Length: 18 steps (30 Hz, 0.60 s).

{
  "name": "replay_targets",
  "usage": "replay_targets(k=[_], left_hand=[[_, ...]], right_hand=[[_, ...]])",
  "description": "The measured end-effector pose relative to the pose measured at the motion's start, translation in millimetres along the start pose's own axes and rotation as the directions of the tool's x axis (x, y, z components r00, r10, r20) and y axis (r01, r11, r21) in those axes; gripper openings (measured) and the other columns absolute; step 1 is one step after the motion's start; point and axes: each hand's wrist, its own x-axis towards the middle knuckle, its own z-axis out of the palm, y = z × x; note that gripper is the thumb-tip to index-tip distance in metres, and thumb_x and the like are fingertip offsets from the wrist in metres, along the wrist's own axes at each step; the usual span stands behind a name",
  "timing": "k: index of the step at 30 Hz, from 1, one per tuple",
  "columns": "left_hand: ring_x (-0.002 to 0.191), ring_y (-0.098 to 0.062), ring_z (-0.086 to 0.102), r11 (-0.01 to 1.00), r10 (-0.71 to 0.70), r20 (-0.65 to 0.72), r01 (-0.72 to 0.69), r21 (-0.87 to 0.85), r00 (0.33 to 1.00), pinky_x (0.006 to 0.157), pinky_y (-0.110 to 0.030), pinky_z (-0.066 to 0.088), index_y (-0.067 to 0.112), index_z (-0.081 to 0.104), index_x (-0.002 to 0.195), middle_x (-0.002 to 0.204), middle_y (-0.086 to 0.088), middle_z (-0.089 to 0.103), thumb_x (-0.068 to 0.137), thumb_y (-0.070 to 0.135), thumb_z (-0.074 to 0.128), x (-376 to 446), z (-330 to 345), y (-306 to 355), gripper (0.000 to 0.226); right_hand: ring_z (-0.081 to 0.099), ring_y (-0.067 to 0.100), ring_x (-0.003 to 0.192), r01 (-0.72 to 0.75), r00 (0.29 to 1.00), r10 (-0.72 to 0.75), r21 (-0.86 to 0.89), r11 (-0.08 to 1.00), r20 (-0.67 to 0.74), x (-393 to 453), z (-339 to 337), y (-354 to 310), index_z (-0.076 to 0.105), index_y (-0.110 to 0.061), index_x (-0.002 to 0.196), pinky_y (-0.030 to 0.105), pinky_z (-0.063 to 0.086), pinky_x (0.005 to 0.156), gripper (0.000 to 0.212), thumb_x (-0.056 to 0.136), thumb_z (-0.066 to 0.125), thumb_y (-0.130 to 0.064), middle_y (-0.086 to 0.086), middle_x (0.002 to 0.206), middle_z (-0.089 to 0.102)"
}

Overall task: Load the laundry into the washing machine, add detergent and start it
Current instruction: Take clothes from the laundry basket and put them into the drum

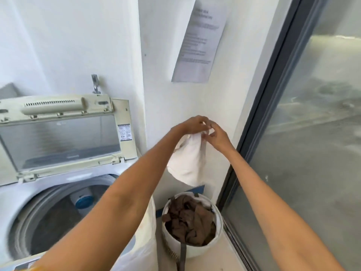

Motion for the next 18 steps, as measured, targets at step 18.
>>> replay_targets(k=[18], left_hand=[[0.078, -0.008, 0.054, 0.914, -0.153, -0.068, 0.115, -0.389, 0.986, 0.065, -0.023, 0.043, 0.013, 0.068, 0.107, 0.092, 0.002, 0.063, 0.072, 0.023, 0.055, -75, -9, -30, 0.038]], right_hand=[[0.065, 0.029, 0.086, 0.018, 0.964, -0.033, -0.060, 0.998, -0.262, 23, -73, -85, 0.063, -0.024, 0.084, 0.047, 0.055, 0.079, 0.013, 0.080, 0.063, -0.037, 0.002, 0.087, 0.068]])
